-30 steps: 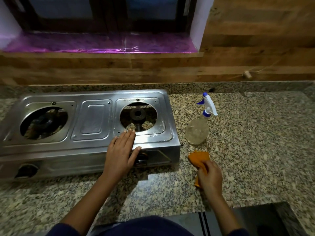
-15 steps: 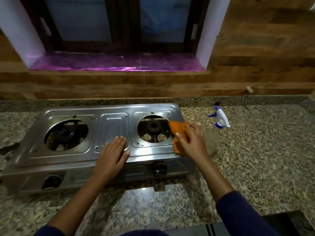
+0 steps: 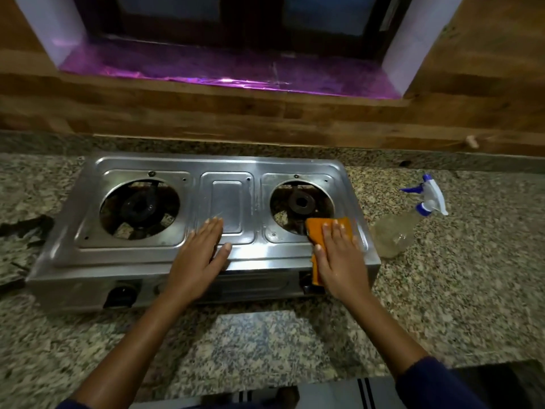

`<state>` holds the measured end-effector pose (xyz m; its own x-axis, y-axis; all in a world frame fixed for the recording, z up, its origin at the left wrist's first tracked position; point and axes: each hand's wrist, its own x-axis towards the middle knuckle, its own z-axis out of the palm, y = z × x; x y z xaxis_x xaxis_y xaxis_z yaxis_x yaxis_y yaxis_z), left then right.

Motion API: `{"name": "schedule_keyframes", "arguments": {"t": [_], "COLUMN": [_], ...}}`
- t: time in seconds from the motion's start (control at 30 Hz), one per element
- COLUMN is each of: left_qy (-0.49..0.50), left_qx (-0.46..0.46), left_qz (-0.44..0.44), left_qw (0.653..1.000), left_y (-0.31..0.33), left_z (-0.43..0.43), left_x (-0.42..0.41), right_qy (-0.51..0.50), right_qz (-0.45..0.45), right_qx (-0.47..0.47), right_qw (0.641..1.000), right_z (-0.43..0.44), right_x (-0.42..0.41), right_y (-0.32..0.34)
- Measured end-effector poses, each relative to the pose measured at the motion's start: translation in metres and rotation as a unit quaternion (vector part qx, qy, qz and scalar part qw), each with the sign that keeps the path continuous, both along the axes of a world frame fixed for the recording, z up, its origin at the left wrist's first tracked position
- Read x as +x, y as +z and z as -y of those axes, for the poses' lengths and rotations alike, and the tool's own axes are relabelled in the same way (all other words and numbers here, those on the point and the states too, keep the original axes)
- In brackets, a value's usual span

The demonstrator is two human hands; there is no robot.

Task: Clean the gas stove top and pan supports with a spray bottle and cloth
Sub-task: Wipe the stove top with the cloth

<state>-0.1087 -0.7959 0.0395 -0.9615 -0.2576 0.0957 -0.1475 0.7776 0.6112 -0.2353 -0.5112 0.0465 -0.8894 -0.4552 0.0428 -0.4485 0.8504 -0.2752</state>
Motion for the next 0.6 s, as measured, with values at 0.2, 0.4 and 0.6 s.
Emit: {"name": "schedule_keyframes", "arguments": {"t": [0.2, 0.4, 0.6], "left_qy": [0.008, 0.022, 0.04], "left_qx": [0.29, 0.465, 0.408], "left_qz": [-0.035, -0.056, -0.035], "left_qw": [0.956, 0.883, 0.911], "left_y": [0.009, -0.005, 0.008], "left_z": [0.012, 0.039, 0.031], "left_x": [0.0, 0.004, 0.003], "right_qy": [0.06, 0.166, 0.07], "right_qz": [0.007, 0.02, 0.001], "right_qx": [-0.022, 0.007, -0.031], "right_qw": [0.998, 0.986, 0.997], "right_z": [0.129, 0.21, 0.143], "right_x": [0.055, 0.083, 0.078], "right_y": [-0.004, -0.002, -0.003]}}
